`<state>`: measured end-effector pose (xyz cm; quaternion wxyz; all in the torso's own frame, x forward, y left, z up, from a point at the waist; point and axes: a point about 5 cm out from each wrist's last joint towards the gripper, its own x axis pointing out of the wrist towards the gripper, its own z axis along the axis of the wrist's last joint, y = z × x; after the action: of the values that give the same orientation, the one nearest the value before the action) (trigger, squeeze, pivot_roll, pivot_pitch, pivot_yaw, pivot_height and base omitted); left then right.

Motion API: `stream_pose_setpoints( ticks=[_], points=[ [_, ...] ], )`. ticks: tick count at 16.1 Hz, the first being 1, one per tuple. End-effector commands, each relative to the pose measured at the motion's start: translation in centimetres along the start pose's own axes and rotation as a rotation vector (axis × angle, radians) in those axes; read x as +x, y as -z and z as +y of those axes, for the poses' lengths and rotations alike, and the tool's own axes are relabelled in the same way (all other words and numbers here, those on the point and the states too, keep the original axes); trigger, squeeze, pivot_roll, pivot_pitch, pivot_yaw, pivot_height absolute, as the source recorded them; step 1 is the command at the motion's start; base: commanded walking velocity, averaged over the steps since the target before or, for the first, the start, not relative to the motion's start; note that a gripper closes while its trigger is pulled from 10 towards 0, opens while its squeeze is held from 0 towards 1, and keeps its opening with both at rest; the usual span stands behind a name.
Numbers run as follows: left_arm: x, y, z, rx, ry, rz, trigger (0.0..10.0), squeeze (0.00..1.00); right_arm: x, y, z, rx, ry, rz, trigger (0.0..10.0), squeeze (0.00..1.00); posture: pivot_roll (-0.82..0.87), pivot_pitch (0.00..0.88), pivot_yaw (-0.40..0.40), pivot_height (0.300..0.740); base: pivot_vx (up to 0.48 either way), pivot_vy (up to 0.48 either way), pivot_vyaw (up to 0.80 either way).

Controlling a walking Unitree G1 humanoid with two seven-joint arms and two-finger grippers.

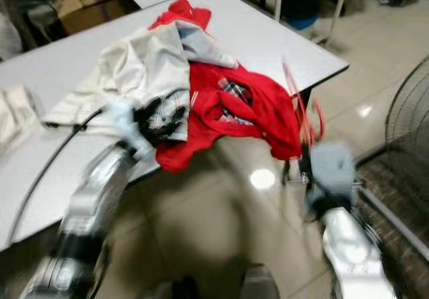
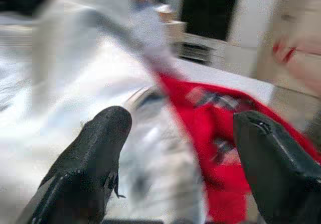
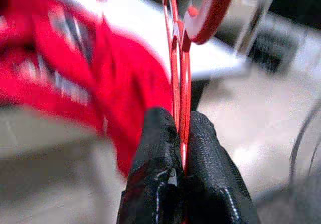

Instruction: Hang hanger

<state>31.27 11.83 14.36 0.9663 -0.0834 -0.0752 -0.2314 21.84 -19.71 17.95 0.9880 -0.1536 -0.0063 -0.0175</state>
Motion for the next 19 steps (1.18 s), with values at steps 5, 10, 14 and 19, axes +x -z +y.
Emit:
stream_pose_setpoints(
  ticks=[5,10,14,19],
  points=[
    [-1.9,0.4,-1.5,0.078,-0.141,0.019,10.0,0.00,1.0,-1.4,-1.0,-0.020,-0.023,-0.065,10.0,0.00,-0.31,0.084,0.055,0.740,0.000,-0.480,0.80],
    [-5.1,1.0,-0.4,0.039,-0.323,0.069,10.0,0.00,0.0,1.7,-0.1,-0.025,-0.022,0.109,10.0,0.00,-0.26,0.146,0.003,0.740,0.000,-0.250,0.25],
    [-6.7,1.6,-1.5,0.032,-0.243,0.106,10.0,0.00,-1.0,2.2,-1.3,0.052,0.027,0.135,10.0,0.00,-0.25,0.143,-0.011,0.740,0.000,0.000,-0.55],
    [-5.1,1.9,-1.2,0.054,-0.214,0.139,10.0,0.00,0.3,2.0,-2.4,0.053,0.042,0.128,10.0,0.00,-0.30,0.113,0.006,0.740,0.000,0.000,-0.80]
  ],
)
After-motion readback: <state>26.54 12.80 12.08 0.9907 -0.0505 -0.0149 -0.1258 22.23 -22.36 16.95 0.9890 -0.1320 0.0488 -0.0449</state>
